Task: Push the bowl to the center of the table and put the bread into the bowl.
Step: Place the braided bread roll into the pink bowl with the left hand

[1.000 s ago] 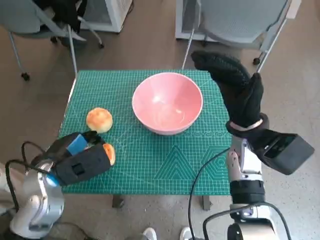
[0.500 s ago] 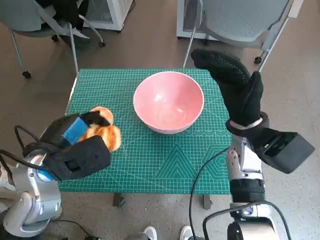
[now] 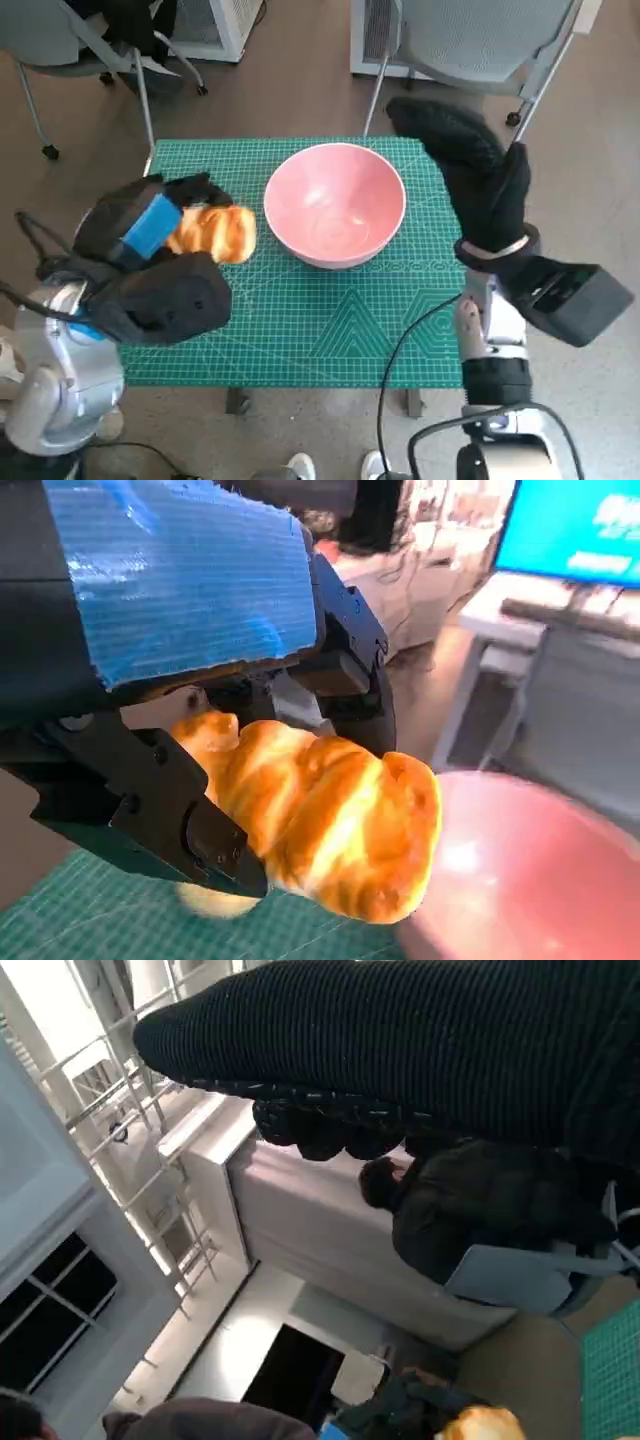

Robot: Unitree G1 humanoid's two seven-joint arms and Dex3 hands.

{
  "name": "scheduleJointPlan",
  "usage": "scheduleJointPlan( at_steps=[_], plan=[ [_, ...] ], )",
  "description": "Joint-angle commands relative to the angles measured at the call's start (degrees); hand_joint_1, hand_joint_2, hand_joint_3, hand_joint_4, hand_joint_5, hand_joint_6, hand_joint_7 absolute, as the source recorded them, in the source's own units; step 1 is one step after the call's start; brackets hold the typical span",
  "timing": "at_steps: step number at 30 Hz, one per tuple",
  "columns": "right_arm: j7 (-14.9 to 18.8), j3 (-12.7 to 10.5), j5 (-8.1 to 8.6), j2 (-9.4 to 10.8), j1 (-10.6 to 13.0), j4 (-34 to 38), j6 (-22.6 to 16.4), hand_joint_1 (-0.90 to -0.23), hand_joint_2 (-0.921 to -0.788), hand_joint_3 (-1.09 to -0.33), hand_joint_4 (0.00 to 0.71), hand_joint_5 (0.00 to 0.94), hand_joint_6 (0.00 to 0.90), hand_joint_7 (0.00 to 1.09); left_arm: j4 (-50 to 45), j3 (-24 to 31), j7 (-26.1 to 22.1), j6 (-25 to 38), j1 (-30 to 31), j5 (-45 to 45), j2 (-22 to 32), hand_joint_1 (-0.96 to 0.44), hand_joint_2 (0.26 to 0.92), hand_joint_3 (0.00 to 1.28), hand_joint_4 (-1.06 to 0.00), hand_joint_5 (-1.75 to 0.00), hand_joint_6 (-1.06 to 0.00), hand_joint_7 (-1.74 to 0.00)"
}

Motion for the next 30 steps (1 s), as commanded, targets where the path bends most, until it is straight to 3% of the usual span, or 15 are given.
scheduleJointPlan(
  at_steps=[1, 3, 7, 15, 23, 30],
  plan=[
    [0.5, 0.0, 0.62, 0.0, 1.2, 0.0, 0.9, -0.680, -0.921, -0.893, 0.075, 0.002, -0.001, 0.26, 0.8, -0.3, -0.2, -0.9, -4.3, 1.5, -0.7, 0.00, 0.879, 0.05, -0.79, -1.14, -0.74, -0.97],
    [0.5, 0.0, 0.62, 0.0, 1.2, 0.0, 0.9, -0.680, -0.921, -0.893, 0.076, 0.002, -0.001, 0.26, 0.9, -0.2, -0.3, -0.9, -4.4, 1.7, -0.9, 0.00, 0.879, 0.05, -0.80, -1.13, -0.74, -0.97],
    [0.5, -0.1, 0.69, -0.4, 1.6, -0.7, 1.2, -0.681, -0.921, -0.892, 0.071, 0.000, -0.001, 0.27, 7.8, -3.0, 0.2, -3.5, -12.0, 1.9, -3.9, 0.00, 0.879, 0.05, -0.80, -1.13, -0.74, -0.97],
    [0.9, -0.3, 1.14, -0.9, 2.2, -1.5, 1.7, -0.687, -0.921, -0.887, 0.057, 0.000, 0.002, 0.27, 15.5, -6.9, 0.0, -5.8, -19.5, 3.3, -7.6, 0.00, 0.897, 0.04, -0.78, -1.12, -0.71, -1.03],
    [1.2, -0.4, 1.56, -1.2, 2.4, -1.8, 2.1, -0.693, -0.921, -0.878, 0.053, 0.001, -0.001, 0.29, 21.2, -8.1, -0.1, -8.0, -23.4, 3.1, -9.8, 0.00, 0.917, 0.02, -0.74, -1.15, -0.69, -1.06],
    [1.0, -0.5, 1.77, -1.5, 3.3, -2.8, 2.7, -0.699, -0.921, -0.852, 0.077, 0.012, 0.005, 0.30, 41.9, -12.6, -0.3, -14.8, -34.2, 1.5, -16.1, 0.00, 0.908, 0.05, -0.70, -1.27, -0.74, -0.93]
  ],
)
